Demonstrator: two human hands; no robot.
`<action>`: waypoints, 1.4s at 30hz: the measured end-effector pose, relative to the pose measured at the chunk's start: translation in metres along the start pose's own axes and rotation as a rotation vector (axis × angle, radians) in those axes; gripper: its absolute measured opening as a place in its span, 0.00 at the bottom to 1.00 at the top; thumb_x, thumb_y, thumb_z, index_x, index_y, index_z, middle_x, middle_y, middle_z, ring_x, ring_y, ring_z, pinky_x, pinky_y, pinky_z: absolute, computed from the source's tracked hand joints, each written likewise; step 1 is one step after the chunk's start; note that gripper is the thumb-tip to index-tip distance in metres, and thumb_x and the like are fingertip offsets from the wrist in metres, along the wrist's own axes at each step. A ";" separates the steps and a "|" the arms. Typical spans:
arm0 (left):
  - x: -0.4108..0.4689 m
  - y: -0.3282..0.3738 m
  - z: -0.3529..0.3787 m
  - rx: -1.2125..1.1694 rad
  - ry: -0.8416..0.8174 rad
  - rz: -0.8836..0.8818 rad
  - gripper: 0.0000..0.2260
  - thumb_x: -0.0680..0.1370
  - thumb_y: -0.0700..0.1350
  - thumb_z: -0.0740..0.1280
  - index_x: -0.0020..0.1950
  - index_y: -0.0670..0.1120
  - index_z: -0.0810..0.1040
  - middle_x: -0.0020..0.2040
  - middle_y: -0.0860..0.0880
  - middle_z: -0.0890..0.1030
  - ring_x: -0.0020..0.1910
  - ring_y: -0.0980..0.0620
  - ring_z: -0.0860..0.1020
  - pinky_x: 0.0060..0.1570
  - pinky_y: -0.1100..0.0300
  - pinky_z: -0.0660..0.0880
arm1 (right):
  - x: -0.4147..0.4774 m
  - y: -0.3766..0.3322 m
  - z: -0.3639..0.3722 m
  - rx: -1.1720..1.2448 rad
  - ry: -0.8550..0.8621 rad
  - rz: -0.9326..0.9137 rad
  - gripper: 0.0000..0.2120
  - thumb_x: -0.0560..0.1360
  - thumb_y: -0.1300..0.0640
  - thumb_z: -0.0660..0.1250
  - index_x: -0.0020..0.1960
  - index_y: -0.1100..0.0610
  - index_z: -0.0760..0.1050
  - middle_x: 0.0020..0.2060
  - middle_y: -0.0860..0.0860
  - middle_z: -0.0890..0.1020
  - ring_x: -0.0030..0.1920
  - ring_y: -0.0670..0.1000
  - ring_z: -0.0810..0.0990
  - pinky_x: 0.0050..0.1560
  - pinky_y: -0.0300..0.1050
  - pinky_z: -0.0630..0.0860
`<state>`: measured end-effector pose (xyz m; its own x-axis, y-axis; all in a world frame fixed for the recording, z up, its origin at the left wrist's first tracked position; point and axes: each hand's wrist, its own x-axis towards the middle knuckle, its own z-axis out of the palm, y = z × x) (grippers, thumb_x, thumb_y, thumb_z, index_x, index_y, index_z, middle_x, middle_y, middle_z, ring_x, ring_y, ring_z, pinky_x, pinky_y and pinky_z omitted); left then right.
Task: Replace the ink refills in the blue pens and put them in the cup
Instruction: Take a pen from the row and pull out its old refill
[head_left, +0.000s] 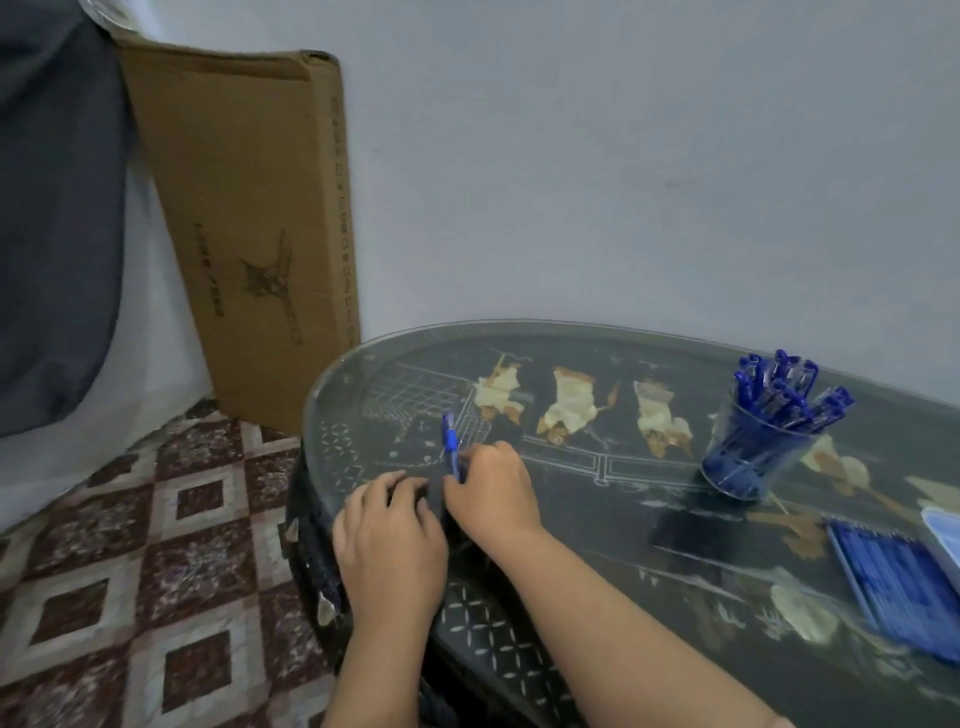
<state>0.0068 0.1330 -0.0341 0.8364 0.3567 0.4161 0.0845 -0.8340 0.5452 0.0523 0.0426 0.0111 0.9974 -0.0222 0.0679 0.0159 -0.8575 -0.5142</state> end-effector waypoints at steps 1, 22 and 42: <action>0.001 -0.001 0.001 -0.003 0.005 -0.004 0.09 0.72 0.40 0.72 0.51 0.48 0.84 0.55 0.49 0.82 0.58 0.46 0.77 0.60 0.46 0.69 | 0.001 0.002 -0.001 -0.009 0.010 0.012 0.14 0.77 0.58 0.64 0.61 0.58 0.79 0.57 0.57 0.75 0.58 0.59 0.75 0.55 0.48 0.75; -0.061 0.101 0.013 -0.521 -0.416 0.550 0.10 0.72 0.51 0.69 0.52 0.58 0.81 0.49 0.63 0.81 0.50 0.61 0.80 0.53 0.48 0.77 | -0.136 0.215 -0.111 0.008 0.511 -0.241 0.11 0.73 0.62 0.66 0.50 0.49 0.81 0.43 0.43 0.73 0.45 0.49 0.73 0.52 0.31 0.65; -0.090 0.135 0.041 -0.556 -0.439 0.680 0.04 0.72 0.52 0.69 0.47 0.56 0.80 0.50 0.67 0.81 0.50 0.68 0.77 0.58 0.48 0.71 | -0.151 0.242 -0.105 0.202 0.591 -0.163 0.12 0.74 0.43 0.62 0.54 0.31 0.79 0.38 0.38 0.78 0.45 0.42 0.73 0.48 0.44 0.64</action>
<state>-0.0346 -0.0287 -0.0282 0.7489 -0.4079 0.5223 -0.6626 -0.4463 0.6015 -0.1017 -0.2152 -0.0336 0.7758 -0.2286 0.5882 0.2338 -0.7616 -0.6044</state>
